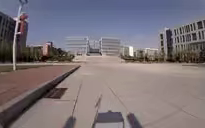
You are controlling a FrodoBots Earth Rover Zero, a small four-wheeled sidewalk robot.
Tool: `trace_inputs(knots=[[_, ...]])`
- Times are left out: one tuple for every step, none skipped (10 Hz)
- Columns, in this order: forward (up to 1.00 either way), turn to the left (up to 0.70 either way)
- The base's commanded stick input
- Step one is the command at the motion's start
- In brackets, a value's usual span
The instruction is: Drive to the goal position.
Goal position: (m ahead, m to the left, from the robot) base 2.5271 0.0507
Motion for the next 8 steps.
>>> trace_inputs(knots=[[0.7,0.0],[0.7,0.0],[0.7,0.0],[0.7,0.0],[0.7,0.0],[0.7,0.0],[0.7,0.0],[0.7,0.0]])
